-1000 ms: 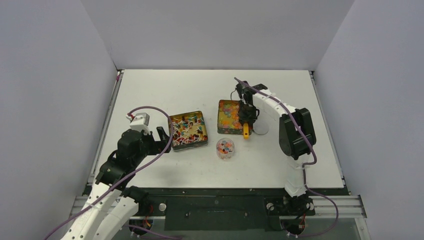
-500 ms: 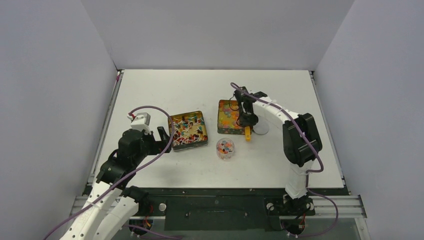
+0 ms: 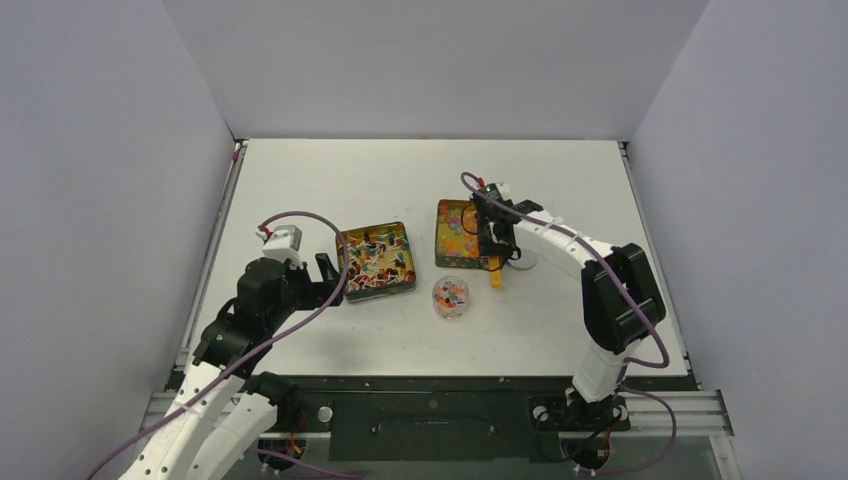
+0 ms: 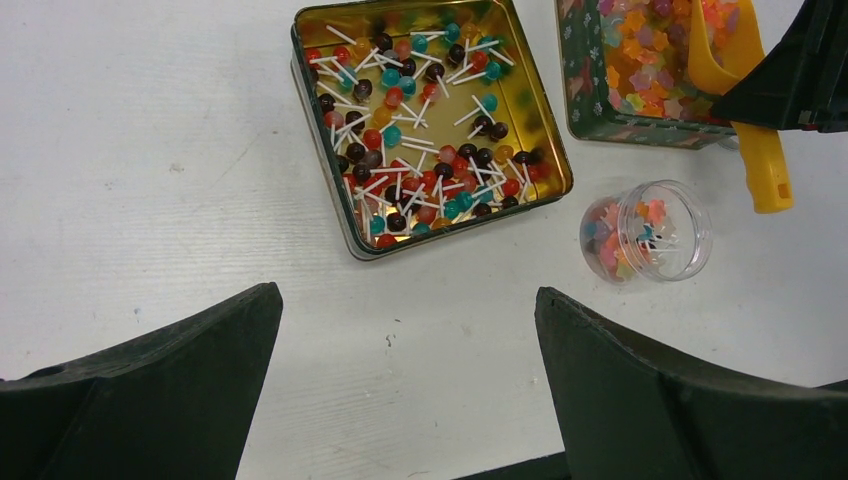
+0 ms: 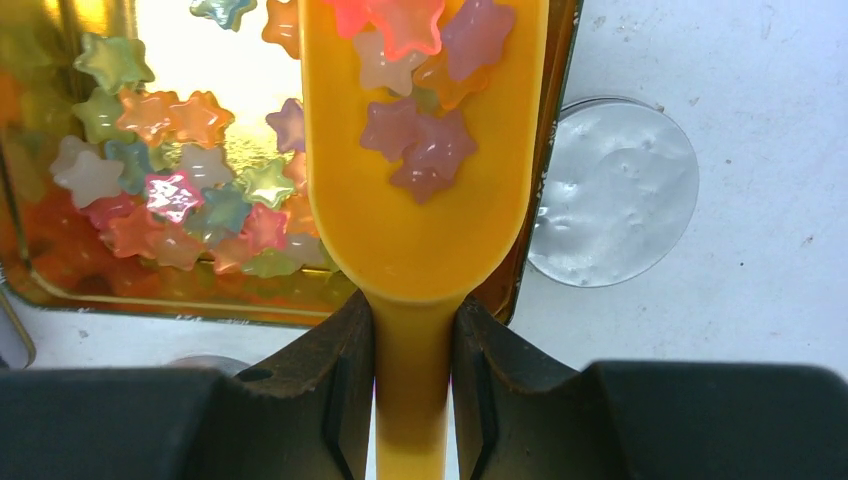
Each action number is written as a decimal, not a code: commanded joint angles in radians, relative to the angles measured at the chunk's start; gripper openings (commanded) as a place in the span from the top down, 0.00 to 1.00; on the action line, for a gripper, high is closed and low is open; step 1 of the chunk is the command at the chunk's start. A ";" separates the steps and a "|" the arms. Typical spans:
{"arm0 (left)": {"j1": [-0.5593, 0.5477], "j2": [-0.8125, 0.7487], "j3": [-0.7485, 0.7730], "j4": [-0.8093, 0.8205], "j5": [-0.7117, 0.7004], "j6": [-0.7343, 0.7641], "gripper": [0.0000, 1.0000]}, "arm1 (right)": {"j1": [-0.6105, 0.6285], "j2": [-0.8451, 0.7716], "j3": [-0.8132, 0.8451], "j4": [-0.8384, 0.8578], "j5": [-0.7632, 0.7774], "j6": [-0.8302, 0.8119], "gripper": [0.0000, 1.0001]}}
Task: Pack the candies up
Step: Scoop the fake candies from the storage box.
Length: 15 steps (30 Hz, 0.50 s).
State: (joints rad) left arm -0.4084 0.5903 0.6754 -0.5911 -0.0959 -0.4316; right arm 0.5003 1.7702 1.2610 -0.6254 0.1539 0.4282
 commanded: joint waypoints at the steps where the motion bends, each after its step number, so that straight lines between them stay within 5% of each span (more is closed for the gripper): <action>1: 0.007 -0.009 0.006 0.041 0.018 0.016 0.04 | 0.042 -0.108 -0.026 0.106 0.076 -0.019 1.00; 15: 0.007 -0.008 0.004 0.044 0.030 0.019 0.04 | 0.123 -0.364 -0.151 0.096 0.139 -0.024 1.00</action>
State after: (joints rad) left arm -0.4084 0.5892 0.6754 -0.5903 -0.0814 -0.4313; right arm 0.6029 1.4937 1.1263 -0.5495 0.2405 0.4038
